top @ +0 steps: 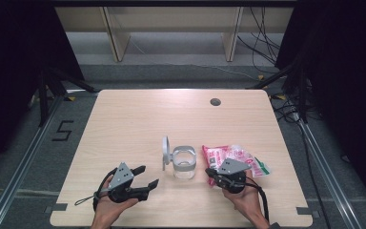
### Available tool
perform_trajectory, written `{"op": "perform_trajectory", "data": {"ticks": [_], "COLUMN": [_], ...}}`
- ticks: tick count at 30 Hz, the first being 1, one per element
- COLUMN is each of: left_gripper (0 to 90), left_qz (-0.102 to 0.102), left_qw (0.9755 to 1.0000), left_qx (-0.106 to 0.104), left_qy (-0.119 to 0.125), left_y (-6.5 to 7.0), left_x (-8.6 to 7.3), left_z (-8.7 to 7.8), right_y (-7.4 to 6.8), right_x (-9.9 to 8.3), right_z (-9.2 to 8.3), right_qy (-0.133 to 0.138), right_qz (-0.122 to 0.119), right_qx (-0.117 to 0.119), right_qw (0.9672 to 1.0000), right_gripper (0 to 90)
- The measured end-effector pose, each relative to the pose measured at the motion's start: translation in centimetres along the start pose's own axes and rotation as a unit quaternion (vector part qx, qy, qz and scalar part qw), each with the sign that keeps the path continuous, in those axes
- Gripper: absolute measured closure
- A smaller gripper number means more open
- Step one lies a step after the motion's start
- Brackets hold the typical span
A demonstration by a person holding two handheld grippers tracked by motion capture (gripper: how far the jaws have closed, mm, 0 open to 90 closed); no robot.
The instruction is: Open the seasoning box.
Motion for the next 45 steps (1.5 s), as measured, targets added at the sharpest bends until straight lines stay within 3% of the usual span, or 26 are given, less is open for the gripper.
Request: {"op": "perform_trajectory", "data": {"ticks": [6,13,15,16,17,19,20,25,26,28,33,45], "left_gripper": [29.0,28.8,28.7,28.7,28.7,28.7,28.7,28.7,28.7,28.7,28.7,28.7], "left_qz": [0.0,-0.004,-0.007,0.011,0.011,0.009,-0.006,0.012,-0.003,-0.006,-0.005,-0.003], "left_qw": [1.0,1.0,1.0,0.9999,0.9999,0.9999,1.0,0.9999,1.0,1.0,1.0,1.0], "left_qx": [-0.003,-0.003,0.001,0.002,0.002,0.002,0.001,-0.001,0.0,-0.001,0.003,0.0], "left_qy": [-0.004,-0.002,-0.002,-0.006,-0.006,-0.005,-0.005,-0.004,-0.005,-0.001,-0.005,-0.002], "left_y": [0.0,-0.1,-0.1,-0.3,-0.3,-0.2,-0.1,-0.2,0.0,0.0,-0.1,-0.2], "left_x": [-0.1,-0.1,0.0,0.0,0.0,0.0,-0.1,0.0,-0.1,0.0,-0.1,0.0], "left_z": [0.0,0.0,-0.1,-0.2,-0.2,-0.2,-0.2,-0.2,-0.2,-0.2,-0.2,-0.2], "right_y": [-0.5,-0.5,-0.5,-0.4,-0.4,-0.2,-0.1,0.2,0.3,0.5,1.1,1.9], "right_x": [-0.4,-0.5,-0.7,-0.8,-0.8,-1.1,-1.2,-1.7,-1.9,-2.2,-2.9,-3.6], "right_z": [0.6,0.5,0.3,0.1,0.1,-0.1,-0.2,-0.6,-0.8,-1.1,-1.6,-2.3], "right_qy": [-0.029,-0.032,-0.034,-0.037,-0.037,-0.034,-0.035,-0.045,-0.046,-0.05,-0.051,-0.06], "right_qz": [-0.024,-0.04,-0.031,-0.031,-0.031,-0.029,-0.022,-0.027,-0.024,-0.013,-0.001,-0.002], "right_qx": [-0.019,-0.021,-0.02,-0.022,-0.022,-0.021,-0.02,-0.023,-0.023,-0.025,-0.028,-0.044], "right_qw": [0.9991,0.9985,0.9987,0.9986,0.9986,0.9988,0.9989,0.9984,0.9984,0.9983,0.9983,0.9972], "right_gripper": [89.3,89.6,89.7,89.8,89.8,89.9,90.0,90.0,90.0,90.0,90.0,90.0]}}
Point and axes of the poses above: each handheld gripper's, and its own axes: z roughly forward along the jaws, x roughly out of its top, y roughly to its right, the point moved 7 cm from there along z, roughly forward along the jaws, and after that the axes turned 13 degrees about -y, right-handed, at the moved point
